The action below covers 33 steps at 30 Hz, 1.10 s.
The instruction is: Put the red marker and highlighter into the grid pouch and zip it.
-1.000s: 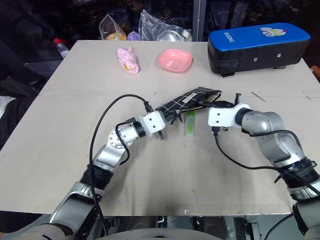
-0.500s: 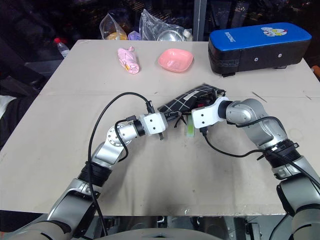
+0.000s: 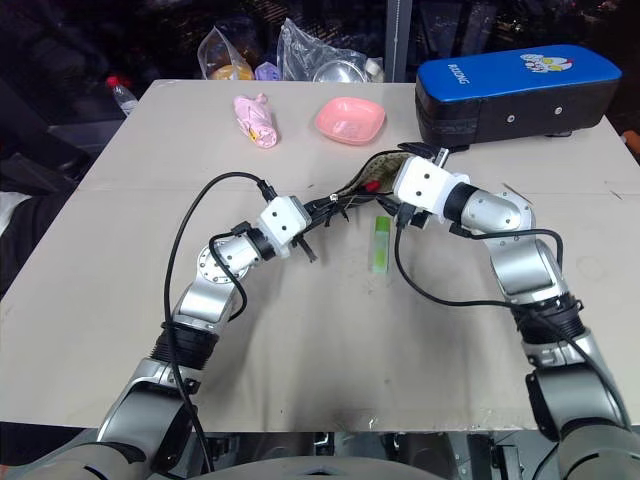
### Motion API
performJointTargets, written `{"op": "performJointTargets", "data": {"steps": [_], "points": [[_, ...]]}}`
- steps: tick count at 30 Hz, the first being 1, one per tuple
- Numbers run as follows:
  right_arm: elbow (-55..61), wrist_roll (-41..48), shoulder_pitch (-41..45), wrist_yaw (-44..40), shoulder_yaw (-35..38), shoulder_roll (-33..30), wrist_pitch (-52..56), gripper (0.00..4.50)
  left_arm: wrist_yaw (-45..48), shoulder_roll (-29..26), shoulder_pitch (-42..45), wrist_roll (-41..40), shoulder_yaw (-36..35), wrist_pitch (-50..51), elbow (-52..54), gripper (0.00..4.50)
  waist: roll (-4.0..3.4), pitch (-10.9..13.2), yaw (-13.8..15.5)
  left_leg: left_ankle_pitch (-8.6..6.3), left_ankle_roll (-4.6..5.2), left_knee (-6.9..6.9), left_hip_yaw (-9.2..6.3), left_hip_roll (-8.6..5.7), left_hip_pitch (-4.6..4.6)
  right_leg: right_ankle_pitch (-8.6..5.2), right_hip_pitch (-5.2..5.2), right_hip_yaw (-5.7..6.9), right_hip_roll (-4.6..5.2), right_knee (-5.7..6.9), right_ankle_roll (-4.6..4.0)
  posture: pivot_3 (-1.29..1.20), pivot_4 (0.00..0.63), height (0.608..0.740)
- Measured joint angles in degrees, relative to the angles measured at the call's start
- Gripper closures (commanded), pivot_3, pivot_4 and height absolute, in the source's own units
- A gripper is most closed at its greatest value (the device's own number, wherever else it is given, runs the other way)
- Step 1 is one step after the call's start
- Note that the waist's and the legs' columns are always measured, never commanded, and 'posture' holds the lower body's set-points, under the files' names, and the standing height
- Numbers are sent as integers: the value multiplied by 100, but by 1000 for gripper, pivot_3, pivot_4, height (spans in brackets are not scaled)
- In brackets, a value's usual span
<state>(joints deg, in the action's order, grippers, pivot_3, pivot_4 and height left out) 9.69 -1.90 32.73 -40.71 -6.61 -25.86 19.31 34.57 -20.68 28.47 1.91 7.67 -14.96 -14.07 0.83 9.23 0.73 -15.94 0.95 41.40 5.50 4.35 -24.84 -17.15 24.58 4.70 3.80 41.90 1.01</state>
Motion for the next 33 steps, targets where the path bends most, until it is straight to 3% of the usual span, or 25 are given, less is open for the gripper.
{"op": "performJointTargets", "data": {"steps": [4,8,14,20,21,22,27,28,33], "points": [[1166,378,-652,573,88,632,1974,70,-56,-52,-52,-11,-96,53,0,4500,-1,-2,-3,0,1,-1,-4,-2,0,0,0,0,-1,0,0,0,150,686],[1632,407,-1194,1369,44,1307,3313,70,-96,-56,-65,-10,-106,64,0,4500,0,-2,-4,-1,1,-1,-4,-3,0,0,0,-1,-2,0,0,0,150,686],[1519,465,-1296,2182,-91,2099,4253,70,-158,-17,-149,8,-86,64,0,4500,2,-4,-30,-1,1,-3,-23,-3,0,0,1,-2,-9,0,0,0,150,686],[1403,477,-1167,2431,-292,2176,4762,70,-169,-49,-207,72,-81,50,-1,4500,14,-15,-40,-1,1,-3,-40,-4,1,0,-1,0,-9,-1,0,0,150,686],[1402,476,-1165,2472,-321,2174,4768,616,-170,-48,-221,76,-78,49,-1,4500,17,-18,-43,-1,2,-3,-40,-4,1,0,-1,-1,-9,-1,0,0,150,686],[1394,461,-1165,2504,-352,2145,4759,881,-171,-48,-231,79,-76,49,-1,4500,19,-19,-45,-1,2,-3,-40,-4,0,0,-1,-1,-9,-1,0,0,150,686],[1387,356,-1163,2599,-794,1553,4412,3392,-186,-48,-282,87,-72,49,-1,4500,21,-20,-42,-1,2,-4,-42,-5,0,0,-1,0,-9,-2,1,0,150,686],[1379,335,-1163,2600,-859,1477,4321,3681,-187,-48,-284,91,-70,49,-1,4500,21,-20,-37,-1,2,-4,-42,-6,0,0,-1,0,-8,-2,1,0,150,686],[1187,401,-1201,2546,-866,1024,3773,3722,-190,-45,-313,128,-39,42,-1,4500,24,-21,42,-2,6,1,-50,-16,-2,2,-10,7,5,-2,4,0,150,686]]}}
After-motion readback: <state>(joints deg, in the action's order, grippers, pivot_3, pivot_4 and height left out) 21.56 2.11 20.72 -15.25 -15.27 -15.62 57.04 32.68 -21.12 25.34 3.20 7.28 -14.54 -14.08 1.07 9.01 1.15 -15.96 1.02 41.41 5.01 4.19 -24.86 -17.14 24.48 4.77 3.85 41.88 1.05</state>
